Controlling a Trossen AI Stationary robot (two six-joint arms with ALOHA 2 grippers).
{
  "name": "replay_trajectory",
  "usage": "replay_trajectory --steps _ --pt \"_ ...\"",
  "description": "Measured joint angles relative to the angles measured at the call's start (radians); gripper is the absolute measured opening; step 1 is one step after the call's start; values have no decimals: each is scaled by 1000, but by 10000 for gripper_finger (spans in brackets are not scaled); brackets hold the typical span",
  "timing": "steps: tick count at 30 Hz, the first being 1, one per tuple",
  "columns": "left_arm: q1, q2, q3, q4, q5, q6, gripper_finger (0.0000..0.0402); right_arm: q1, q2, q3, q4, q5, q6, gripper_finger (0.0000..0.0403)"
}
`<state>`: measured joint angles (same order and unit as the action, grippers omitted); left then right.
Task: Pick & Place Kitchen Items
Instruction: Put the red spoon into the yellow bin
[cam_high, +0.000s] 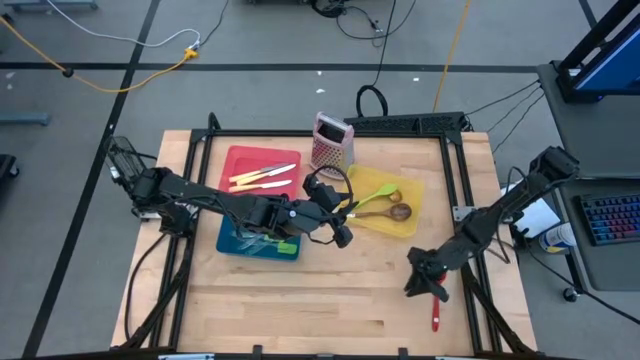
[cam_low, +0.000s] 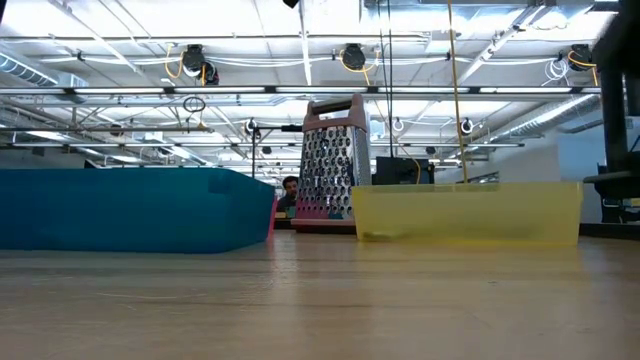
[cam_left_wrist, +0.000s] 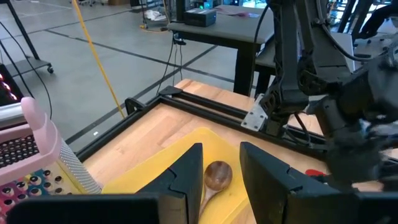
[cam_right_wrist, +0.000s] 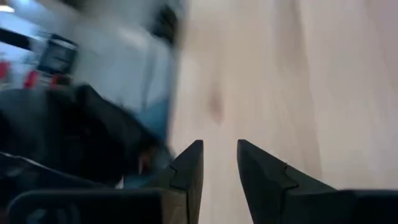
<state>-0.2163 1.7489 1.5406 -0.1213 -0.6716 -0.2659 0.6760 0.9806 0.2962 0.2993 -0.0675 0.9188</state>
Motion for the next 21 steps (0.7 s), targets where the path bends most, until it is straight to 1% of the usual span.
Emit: replay_trajectory --steps 4,6,8,11,15,18,21 --pt "0 0 0 0 0 0 111 76 0 0 -250 -44 306 80" --pt "0 0 0 0 0 0 111 113 0 0 -326 -72 439 76" --pt "0 0 0 -1 0 0 111 132 0 0 -343 -97 542 76" --pt "0 0 0 0 0 0 111 126 0 6 -342 -124 673 77" --pt "0 0 0 0 0 0 111 100 -1 33 -366 -211 846 77" --pt "0 0 0 -1 0 0 111 99 -1 47 -426 -257 953 77" --pt "0 0 0 -1 0 0 111 121 0 47 -527 -304 1070 77"
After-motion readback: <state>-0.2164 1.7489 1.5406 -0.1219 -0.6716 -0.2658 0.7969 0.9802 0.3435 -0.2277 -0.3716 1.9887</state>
